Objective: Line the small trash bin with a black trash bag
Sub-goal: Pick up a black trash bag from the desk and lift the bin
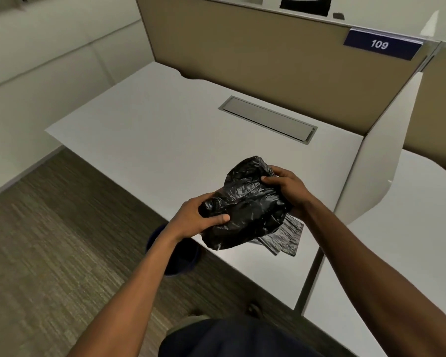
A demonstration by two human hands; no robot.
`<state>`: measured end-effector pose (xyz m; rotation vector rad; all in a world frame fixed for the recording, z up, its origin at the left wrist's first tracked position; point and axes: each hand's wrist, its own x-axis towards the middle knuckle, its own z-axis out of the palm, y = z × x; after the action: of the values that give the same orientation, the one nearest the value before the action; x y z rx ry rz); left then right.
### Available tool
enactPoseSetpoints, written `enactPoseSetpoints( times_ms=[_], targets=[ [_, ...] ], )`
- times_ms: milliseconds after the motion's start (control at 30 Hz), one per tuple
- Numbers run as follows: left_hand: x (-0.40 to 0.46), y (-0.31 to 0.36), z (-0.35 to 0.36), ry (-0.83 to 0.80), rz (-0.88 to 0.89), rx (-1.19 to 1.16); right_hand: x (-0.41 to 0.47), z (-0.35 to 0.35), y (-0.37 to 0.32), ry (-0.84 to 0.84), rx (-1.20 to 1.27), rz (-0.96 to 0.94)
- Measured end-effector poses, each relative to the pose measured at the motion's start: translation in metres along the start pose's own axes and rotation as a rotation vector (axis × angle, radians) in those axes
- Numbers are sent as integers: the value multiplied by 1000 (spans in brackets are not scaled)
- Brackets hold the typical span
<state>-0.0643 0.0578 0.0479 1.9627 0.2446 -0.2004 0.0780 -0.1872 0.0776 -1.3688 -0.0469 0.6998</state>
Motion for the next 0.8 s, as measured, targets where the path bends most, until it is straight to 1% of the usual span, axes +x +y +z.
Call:
enactPoseSetpoints(
  times_ms=[100, 200, 267, 300, 367, 467, 500, 533, 567, 667, 700, 733, 800],
  targets=[
    [-13, 4, -24, 3, -18, -115, 9, 16, 1, -29, 16, 67],
    [-26, 9, -49, 43, -38, -236, 14, 37, 8, -21, 16, 114],
    [-35, 13, -66, 77, -85, -344, 12, 57, 14, -1, -49, 113],
    [-38, 14, -75, 99, -116, -402, 10, 69, 15, 44, -110, 93],
    [-43, 13, -89, 143, -186, -520, 4, 93, 17, 231, -194, -14],
    [-50, 3, -109, 270, -282, -756, -15, 128, 13, 630, -156, -295],
    [-52, -1, -114, 313, -303, -815, -26, 142, 11, 708, -153, -390],
    [-55, -5, -120, 344, -316, -859, -37, 159, 10, 707, -159, -466],
    [-58, -7, -124, 365, -321, -888, -49, 177, 10, 625, -183, -523],
    [-67, -15, -131, 369, -303, -924, -77, 235, 19, 231, -355, -565],
    [-70, -17, -132, 370, -290, -916, -83, 251, 24, 142, -417, -561],
    [-74, -18, -134, 372, -281, -900, -87, 266, 28, 98, -491, -555],
    [-85, -19, -139, 362, -282, -854, -89, 288, 37, 110, -671, -578]
  ],
)
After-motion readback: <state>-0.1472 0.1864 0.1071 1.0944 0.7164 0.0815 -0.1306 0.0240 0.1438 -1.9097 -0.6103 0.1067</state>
